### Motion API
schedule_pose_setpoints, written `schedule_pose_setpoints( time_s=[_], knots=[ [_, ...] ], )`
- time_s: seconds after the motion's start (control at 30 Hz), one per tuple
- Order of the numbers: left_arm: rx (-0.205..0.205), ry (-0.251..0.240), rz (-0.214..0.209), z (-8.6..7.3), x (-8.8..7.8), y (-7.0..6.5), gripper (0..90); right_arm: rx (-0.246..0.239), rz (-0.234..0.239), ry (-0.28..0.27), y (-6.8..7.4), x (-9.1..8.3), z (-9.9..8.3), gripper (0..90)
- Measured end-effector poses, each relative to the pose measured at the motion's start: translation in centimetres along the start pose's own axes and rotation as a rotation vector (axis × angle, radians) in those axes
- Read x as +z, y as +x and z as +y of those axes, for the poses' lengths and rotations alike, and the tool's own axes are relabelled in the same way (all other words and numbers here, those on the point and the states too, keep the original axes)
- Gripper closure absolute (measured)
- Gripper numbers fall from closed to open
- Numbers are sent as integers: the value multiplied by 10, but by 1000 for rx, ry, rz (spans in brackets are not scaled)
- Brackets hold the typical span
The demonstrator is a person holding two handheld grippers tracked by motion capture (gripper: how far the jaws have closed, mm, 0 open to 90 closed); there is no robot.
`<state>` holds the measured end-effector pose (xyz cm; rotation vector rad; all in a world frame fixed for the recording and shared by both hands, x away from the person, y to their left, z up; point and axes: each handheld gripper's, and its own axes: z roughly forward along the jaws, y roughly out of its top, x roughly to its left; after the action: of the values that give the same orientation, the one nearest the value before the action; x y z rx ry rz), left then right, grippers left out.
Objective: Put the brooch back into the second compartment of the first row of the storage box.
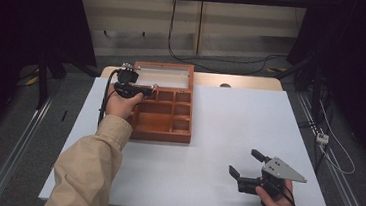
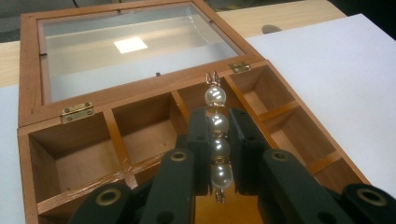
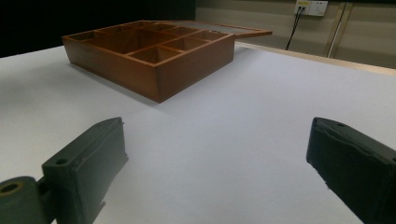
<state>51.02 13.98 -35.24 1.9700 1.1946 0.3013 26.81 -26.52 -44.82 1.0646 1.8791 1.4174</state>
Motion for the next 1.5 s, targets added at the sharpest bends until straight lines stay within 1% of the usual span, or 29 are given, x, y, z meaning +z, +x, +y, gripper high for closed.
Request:
schedule_pose_setpoints(
  time_s=[0.07,0.1,0.3,0.33,0.43,0.57,0.6,0.73,0.87,0.9,1.03,1.13,1.27,1.33,1.47,1.5],
  knots=[
    [-9,-2,5,0,1,0,801,1,0,0,0,0,0,41],
    [-5,2,7,0,1,2,802,1,0,0,0,0,0,41],
    [-13,5,19,0,2,5,801,-1,1,0,0,0,0,41],
    [-17,-3,23,0,2,5,801,0,1,0,0,0,0,41],
    [-21,-4,26,0,3,6,801,2,1,-1,0,0,0,41],
    [-14,6,29,1,5,7,801,3,0,-2,0,0,0,41],
    [-22,0,32,1,5,7,802,3,0,-3,0,0,0,41],
    [-13,4,33,2,6,8,801,6,-2,-5,0,-1,0,41],
    [-22,-2,38,3,8,7,801,6,-2,-4,0,-1,0,41],
    [-16,6,37,3,8,8,801,6,-2,-4,0,-1,0,41],
    [-23,3,39,3,10,7,801,7,-1,-4,0,-1,0,41],
    [-13,6,38,4,11,8,801,7,-1,-3,0,0,0,41],
    [-16,6,36,5,11,8,801,6,-1,-4,0,0,0,41],
    [-25,-2,38,5,12,8,802,7,-1,-4,0,0,0,41],
    [-19,2,39,6,12,10,801,6,-1,-4,0,0,0,41],
    [-28,-4,41,6,12,9,801,8,-1,-5,0,0,0,41]
  ],
)
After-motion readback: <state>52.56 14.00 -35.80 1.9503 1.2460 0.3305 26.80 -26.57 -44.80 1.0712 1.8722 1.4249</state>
